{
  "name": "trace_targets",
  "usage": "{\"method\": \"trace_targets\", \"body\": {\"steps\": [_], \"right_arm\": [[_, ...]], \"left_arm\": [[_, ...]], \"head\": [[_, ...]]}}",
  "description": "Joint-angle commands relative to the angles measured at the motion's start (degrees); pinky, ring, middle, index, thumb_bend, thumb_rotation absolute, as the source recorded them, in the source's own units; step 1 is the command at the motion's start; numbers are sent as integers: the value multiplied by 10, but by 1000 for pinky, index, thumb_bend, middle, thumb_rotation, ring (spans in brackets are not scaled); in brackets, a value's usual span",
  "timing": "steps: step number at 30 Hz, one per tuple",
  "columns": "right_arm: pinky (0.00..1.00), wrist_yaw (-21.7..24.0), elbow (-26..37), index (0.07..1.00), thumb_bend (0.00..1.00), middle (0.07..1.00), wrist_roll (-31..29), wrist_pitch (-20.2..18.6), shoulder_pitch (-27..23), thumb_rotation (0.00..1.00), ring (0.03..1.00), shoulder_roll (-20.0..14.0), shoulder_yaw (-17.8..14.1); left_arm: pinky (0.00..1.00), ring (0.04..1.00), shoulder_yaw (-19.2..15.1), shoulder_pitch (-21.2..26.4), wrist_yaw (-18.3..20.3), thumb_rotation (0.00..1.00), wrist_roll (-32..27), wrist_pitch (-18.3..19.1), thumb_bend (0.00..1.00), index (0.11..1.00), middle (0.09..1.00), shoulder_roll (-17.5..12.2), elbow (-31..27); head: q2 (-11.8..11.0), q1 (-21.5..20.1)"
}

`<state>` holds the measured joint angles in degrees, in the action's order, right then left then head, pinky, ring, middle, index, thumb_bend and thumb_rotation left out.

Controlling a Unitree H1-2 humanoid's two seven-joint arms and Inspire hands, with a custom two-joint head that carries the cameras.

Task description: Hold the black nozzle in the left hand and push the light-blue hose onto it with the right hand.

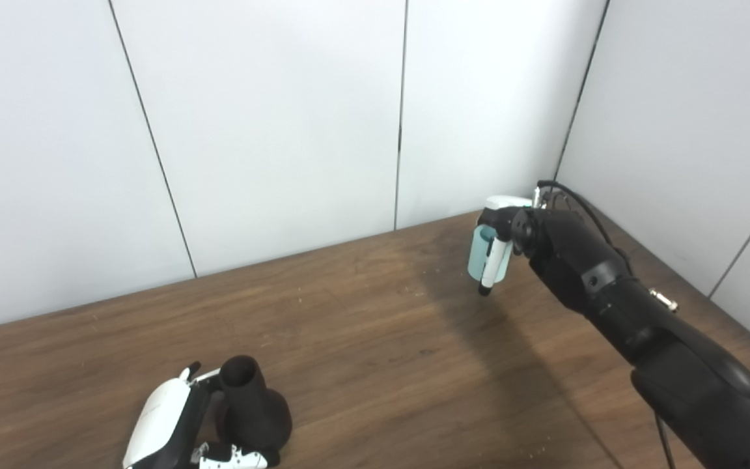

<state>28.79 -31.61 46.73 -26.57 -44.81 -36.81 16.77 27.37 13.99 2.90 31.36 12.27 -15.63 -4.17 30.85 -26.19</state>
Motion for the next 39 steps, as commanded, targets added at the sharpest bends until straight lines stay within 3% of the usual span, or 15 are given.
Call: {"method": "trace_targets", "body": {"steps": [1,9,12,21,25,32,39], "right_arm": [[374,-27,23,529,524,484,-2,4,-19,0,428,-15,-4],[311,-55,33,492,499,517,-21,20,-10,0,439,-19,-7],[308,-49,69,492,498,518,-18,9,-1,0,440,-24,-8],[303,-13,250,502,498,511,35,-3,56,0,426,-26,-36],[319,-3,345,479,501,491,27,-2,84,0,440,-23,-45],[333,75,507,480,501,491,2,-3,129,0,432,33,-84],[322,96,612,494,500,488,-20,-1,165,0,427,77,-89]], "left_arm": [[1000,671,23,-49,84,0,-2,47,521,503,420,-18,38],[1000,673,25,-46,92,0,-3,54,523,501,434,-19,39],[1000,676,24,-46,98,0,-3,61,523,501,434,-21,31],[1000,675,19,-46,101,0,0,63,523,501,438,-20,24],[1000,671,21,-47,94,0,8,66,524,498,449,-8,28],[1000,660,31,-48,91,0,35,73,524,492,472,7,26],[1000,664,39,-48,91,0,61,88,524,494,460,25,25]], "head": [[2,0],[7,4],[13,12],[25,53],[29,73],[35,122],[42,185]]}}
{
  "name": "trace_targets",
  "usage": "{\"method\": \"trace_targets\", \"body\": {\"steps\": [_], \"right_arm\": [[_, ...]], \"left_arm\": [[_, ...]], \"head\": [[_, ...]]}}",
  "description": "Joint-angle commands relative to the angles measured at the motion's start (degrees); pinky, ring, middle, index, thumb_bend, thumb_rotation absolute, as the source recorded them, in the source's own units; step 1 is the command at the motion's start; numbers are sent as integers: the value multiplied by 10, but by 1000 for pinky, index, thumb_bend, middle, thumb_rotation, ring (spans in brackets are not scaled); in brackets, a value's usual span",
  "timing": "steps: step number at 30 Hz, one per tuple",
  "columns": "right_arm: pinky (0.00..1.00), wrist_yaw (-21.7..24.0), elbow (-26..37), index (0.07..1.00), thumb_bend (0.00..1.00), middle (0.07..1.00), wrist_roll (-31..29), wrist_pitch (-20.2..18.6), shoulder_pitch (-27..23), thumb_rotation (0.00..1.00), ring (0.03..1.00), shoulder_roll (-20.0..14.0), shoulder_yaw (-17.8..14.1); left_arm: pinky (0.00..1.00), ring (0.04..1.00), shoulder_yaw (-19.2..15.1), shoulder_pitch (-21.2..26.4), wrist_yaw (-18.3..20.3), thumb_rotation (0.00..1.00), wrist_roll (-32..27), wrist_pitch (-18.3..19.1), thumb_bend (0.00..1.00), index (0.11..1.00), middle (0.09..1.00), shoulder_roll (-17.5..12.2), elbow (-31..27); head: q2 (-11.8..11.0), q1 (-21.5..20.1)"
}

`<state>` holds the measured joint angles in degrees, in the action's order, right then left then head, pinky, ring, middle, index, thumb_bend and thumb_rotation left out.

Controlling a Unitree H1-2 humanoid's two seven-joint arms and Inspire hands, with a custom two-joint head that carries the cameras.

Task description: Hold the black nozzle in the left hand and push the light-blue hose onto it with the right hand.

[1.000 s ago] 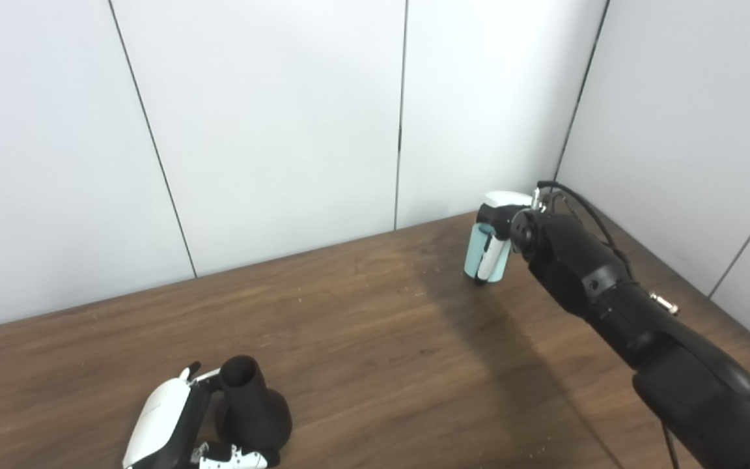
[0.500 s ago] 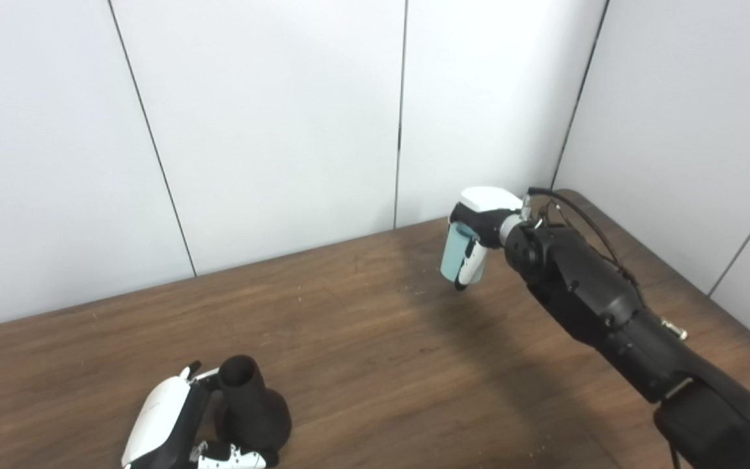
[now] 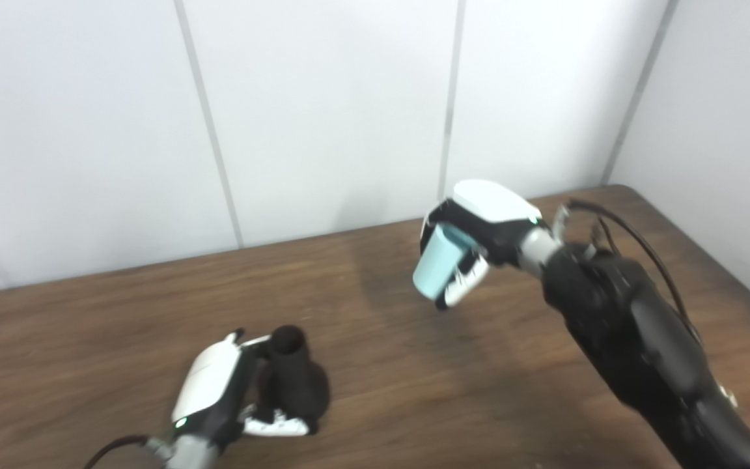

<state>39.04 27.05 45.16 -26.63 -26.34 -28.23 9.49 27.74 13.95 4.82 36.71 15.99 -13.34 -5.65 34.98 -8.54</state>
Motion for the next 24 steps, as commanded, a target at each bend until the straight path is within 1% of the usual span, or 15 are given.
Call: {"method": "trace_targets", "body": {"steps": [1,3,4,5,7,9,13,18,24], "right_arm": [[320,-7,33,494,500,490,-9,0,-19,0,426,-5,-17],[313,-7,49,494,499,495,-20,0,-17,0,423,5,-19],[309,-7,57,495,499,498,-26,0,-17,0,422,13,-20],[307,-8,63,497,499,499,-33,0,-17,0,421,20,-20],[303,-10,70,498,498,499,-46,0,-18,0,421,34,-20],[301,-12,73,499,498,499,-59,0,-21,0,420,46,-22],[300,-13,80,501,498,501,-75,-1,-28,0,416,71,-23],[300,-26,66,503,498,500,-83,6,-29,0,415,86,-17],[302,-39,41,503,498,500,-79,16,-25,0,416,100,9]], "left_arm": [[1000,665,37,-48,71,0,10,53,524,494,460,6,41],[1000,668,39,-47,68,0,13,57,524,489,480,16,45],[1000,670,39,-48,67,0,14,58,523,486,491,22,48],[1000,672,39,-48,66,0,15,60,522,484,498,27,49],[1000,674,38,-50,65,0,16,63,522,482,504,36,49],[1000,675,38,-51,63,0,17,66,522,481,506,45,50],[1000,675,35,-52,58,0,14,67,521,481,507,61,61],[1000,674,33,-50,52,0,12,67,521,480,508,73,71],[1000,671,37,-48,51,0,18,73,522,484,498,83,76]], "head": [[2,19],[2,43],[2,46],[2,60],[2,69],[3,87],[6,103],[5,123],[4,134]]}}
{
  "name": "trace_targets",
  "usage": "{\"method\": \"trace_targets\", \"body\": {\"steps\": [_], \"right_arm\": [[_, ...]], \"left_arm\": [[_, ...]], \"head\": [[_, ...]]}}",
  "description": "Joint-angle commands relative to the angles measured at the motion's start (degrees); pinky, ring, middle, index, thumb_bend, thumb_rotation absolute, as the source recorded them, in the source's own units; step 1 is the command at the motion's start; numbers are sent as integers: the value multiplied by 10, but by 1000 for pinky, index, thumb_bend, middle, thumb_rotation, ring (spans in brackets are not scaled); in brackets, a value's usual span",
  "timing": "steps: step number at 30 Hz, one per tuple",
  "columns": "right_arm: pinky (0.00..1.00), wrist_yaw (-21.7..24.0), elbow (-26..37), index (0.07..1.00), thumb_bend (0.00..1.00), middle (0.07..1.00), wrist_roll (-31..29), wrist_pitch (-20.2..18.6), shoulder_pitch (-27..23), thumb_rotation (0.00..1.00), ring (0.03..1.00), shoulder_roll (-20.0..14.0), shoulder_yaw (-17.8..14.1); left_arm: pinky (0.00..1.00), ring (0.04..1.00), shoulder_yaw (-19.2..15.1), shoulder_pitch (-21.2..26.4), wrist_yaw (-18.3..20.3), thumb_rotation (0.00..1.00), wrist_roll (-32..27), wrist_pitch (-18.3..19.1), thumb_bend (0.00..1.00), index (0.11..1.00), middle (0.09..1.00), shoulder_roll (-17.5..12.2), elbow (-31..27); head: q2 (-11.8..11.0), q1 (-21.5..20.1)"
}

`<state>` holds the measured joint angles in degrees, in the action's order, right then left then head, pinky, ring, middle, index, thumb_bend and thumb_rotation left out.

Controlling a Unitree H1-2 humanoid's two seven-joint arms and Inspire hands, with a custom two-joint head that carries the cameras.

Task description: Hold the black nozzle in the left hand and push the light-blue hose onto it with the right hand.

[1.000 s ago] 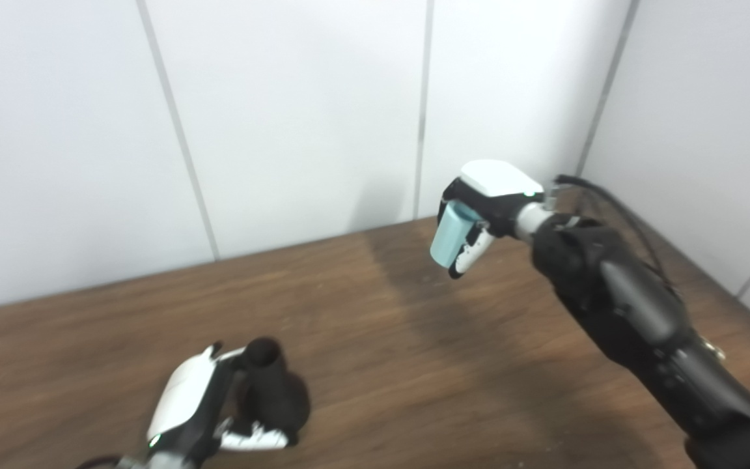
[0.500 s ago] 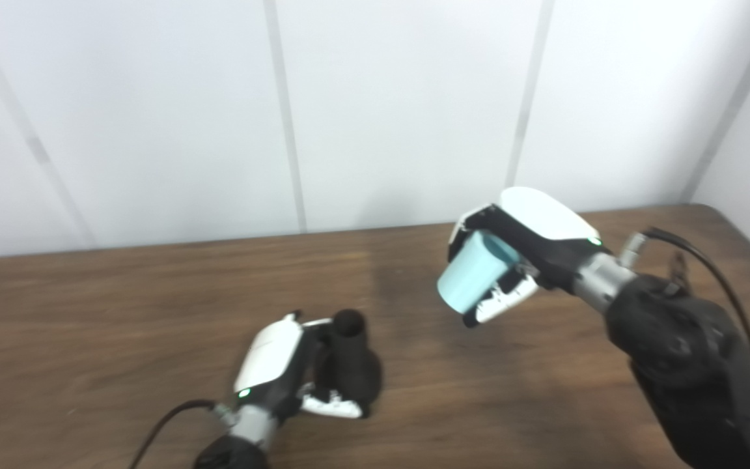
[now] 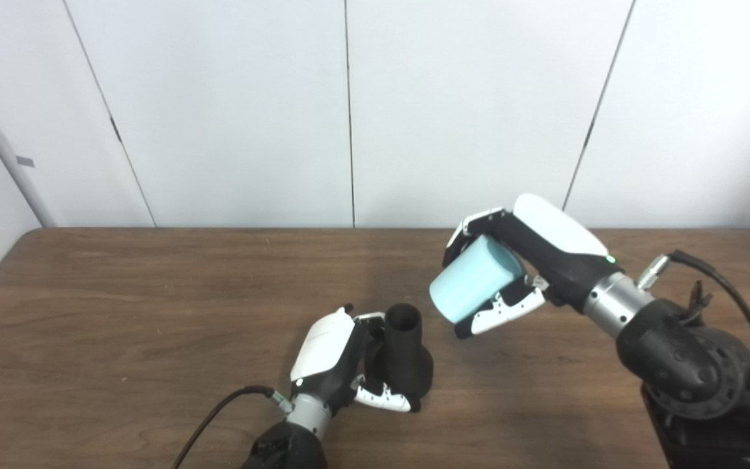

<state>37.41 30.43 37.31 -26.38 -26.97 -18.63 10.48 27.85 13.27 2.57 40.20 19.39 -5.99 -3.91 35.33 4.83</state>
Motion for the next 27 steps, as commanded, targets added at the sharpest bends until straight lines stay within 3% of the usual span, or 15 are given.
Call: {"method": "trace_targets", "body": {"steps": [1,27], "right_arm": [[303,-26,2,503,498,500,0,17,-16,0,416,4,3],[305,-85,-40,504,498,502,3,50,11,0,420,15,54]], "left_arm": [[1000,670,37,-42,75,0,-15,41,522,485,495,11,57],[1000,661,39,-35,82,0,-11,36,523,488,482,11,53]], "head": [[0,1],[1,7]]}}
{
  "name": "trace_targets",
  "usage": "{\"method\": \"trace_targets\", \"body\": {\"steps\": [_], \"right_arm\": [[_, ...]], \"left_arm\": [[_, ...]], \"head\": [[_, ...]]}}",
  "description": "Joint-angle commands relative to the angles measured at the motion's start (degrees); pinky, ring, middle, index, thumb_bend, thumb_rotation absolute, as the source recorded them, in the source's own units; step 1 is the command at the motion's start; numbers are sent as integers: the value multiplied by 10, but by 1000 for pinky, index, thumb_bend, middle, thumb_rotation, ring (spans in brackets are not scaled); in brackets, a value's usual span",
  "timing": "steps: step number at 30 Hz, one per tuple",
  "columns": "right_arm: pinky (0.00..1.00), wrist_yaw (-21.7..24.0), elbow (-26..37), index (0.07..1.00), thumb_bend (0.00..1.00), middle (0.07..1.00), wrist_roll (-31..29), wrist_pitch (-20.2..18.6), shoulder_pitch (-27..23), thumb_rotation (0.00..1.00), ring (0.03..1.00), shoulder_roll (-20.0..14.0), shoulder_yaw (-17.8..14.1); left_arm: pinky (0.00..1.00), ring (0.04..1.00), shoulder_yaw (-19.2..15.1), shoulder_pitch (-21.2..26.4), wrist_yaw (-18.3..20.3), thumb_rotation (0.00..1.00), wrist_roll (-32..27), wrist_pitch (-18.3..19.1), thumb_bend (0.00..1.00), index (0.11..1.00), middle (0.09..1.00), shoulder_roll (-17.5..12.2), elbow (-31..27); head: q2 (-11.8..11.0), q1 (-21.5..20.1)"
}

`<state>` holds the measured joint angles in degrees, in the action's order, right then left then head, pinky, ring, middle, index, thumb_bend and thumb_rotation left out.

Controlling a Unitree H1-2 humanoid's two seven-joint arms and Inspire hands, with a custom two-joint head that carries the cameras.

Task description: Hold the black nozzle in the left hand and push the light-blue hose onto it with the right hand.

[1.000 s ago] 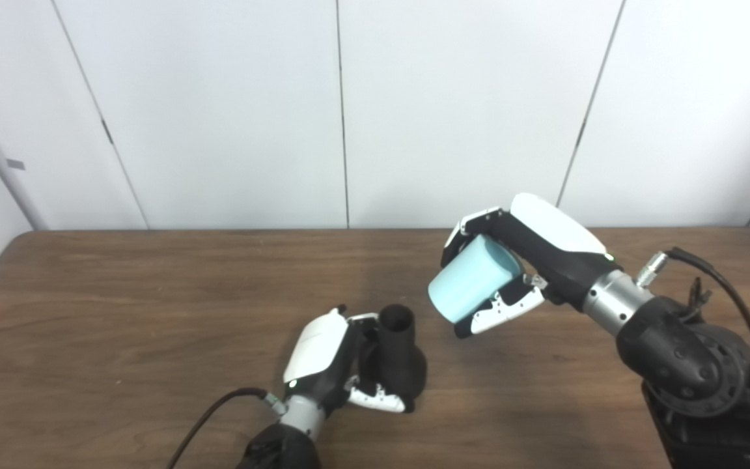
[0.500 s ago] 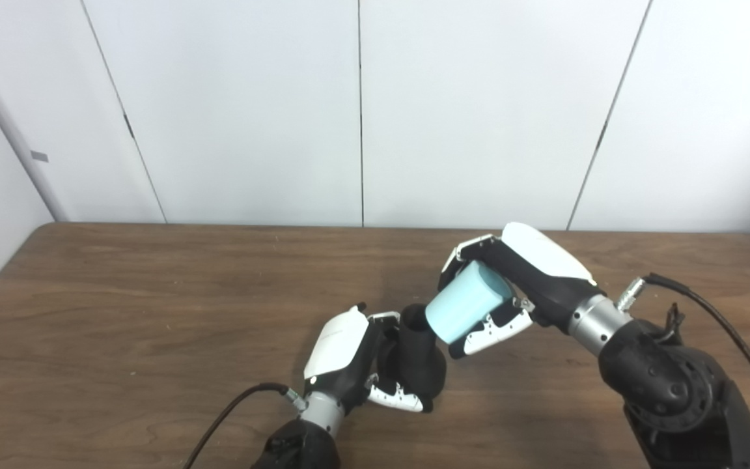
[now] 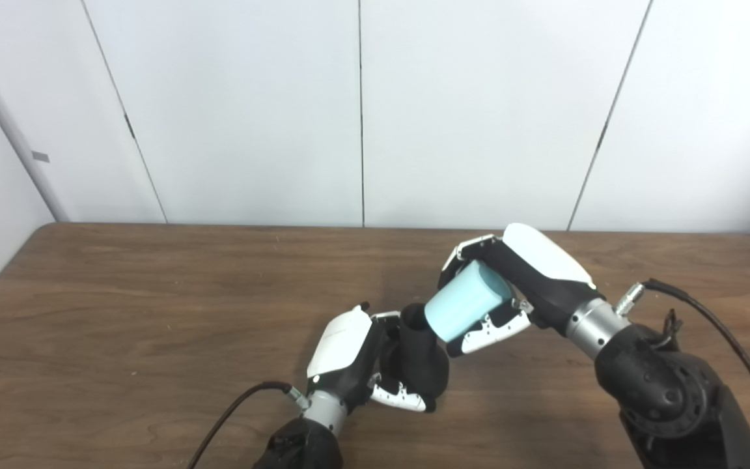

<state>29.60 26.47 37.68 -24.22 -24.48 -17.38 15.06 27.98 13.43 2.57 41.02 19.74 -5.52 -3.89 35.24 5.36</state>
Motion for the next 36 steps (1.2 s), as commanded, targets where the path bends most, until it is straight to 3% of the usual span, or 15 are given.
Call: {"method": "trace_targets", "body": {"steps": [1,13,36], "right_arm": [[304,-11,-1,504,498,502,0,33,-15,0,420,1,9],[303,-29,0,520,497,502,12,48,-26,0,413,1,10],[302,-14,-3,523,496,505,9,44,-34,0,418,-7,18]], "left_arm": [[1000,661,38,-37,82,0,-20,32,523,488,482,6,53],[1000,662,39,-34,80,0,-21,26,523,488,485,6,60],[1000,663,45,-29,81,0,-17,33,522,487,489,15,65]], "head": [[1,1],[6,-1],[12,12]]}}
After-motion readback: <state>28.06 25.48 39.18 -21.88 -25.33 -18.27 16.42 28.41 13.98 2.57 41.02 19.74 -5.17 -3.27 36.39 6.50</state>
